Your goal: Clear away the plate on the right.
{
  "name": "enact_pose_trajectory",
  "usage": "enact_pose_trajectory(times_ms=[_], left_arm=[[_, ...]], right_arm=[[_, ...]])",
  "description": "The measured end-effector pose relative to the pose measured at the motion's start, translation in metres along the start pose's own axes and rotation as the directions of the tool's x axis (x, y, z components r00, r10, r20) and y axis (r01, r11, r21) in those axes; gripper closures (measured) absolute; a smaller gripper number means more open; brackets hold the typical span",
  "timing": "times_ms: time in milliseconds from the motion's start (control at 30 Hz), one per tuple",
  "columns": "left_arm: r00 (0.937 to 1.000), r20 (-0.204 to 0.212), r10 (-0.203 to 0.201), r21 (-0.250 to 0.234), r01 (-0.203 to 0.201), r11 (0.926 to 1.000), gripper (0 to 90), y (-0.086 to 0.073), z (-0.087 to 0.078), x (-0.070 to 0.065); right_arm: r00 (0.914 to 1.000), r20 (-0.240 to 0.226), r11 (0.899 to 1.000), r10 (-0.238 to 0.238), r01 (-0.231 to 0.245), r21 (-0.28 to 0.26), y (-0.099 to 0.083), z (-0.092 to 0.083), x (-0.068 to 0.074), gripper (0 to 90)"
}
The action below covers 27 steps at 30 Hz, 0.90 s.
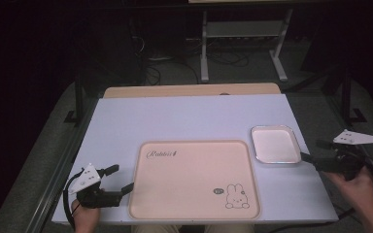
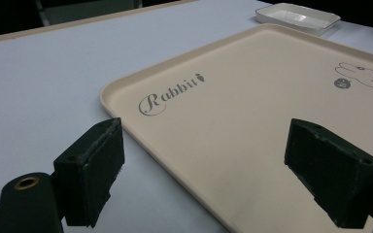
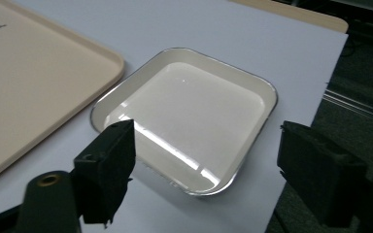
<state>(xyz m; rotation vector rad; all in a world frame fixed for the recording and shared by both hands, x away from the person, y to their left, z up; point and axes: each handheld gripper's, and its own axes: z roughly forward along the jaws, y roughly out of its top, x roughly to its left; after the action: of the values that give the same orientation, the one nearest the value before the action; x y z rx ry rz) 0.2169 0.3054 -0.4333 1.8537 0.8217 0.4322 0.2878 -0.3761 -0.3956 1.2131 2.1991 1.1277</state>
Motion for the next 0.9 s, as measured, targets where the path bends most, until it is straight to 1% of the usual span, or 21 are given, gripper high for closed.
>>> enact_pose_trajectory(times_ms=[67,133,200,300,400,500,667,733,800,900], left_arm=[[1.0,-0.001,0.001,-0.001,-0.001,1.0,14.0,0.0,0.0,0.0],[1.0,-0.001,0.001,-0.001,-0.001,1.0,13.9,0.0,0.0,0.001],[1.0,0.0,0.001,-0.001,-0.001,1.0,14.0,0.0,0.0,0.001],[1.0,0.001,0.002,0.001,-0.002,1.0,14.0,0.0,0.0,0.001],[1.0,0.0,0.002,0.003,-0.002,1.0,14.0,0.0,0.0,0.001],[1.0,0.001,-0.001,0.005,0.001,1.0,14.0,-0.001,0.001,0.001],[1.0,0.001,-0.004,0.006,0.004,1.0,14.0,-0.001,0.001,0.001],[1.0,0.001,-0.004,0.006,0.004,1.0,14.0,-0.001,0.001,0.002],[1.0,0.001,-0.004,0.007,0.004,1.0,13.9,-0.001,0.001,0.002],[1.0,0.001,-0.005,0.007,0.005,1.0,14.0,-0.001,0.001,0.002]], right_arm=[[0.9998,0.007,1.0,0.017,-0.017,0.003,0.003,0.003,-0.006,24.1],[0.9996,0.008,1.0,0.026,-0.026,0.016,0.005,0.006,-0.012,28.1],[0.9991,0.015,0.999,0.038,-0.039,0.031,0.007,0.01,-0.017,29.7],[0.9973,0.014,0.996,0.071,-0.072,0.044,0.008,0.014,-0.025,34.8],[0.994,0.007,0.992,0.109,-0.11,0.056,0.008,0.02,-0.033,39.3],[0.9895,0.013,0.986,0.144,-0.145,0.079,0.009,0.027,-0.038,43.4],[0.9802,0.036,0.972,0.195,-0.198,0.13,0.01,0.042,-0.044,49.0],[0.9716,0.037,0.96,0.234,-0.237,0.148,0.01,0.047,-0.048,53.2],[0.9657,0.044,0.953,0.256,-0.26,0.156,0.009,0.051,-0.05,57.2],[0.9526,0.032,0.936,0.302,-0.303,0.177,0.007,0.057,-0.055,61.7]])
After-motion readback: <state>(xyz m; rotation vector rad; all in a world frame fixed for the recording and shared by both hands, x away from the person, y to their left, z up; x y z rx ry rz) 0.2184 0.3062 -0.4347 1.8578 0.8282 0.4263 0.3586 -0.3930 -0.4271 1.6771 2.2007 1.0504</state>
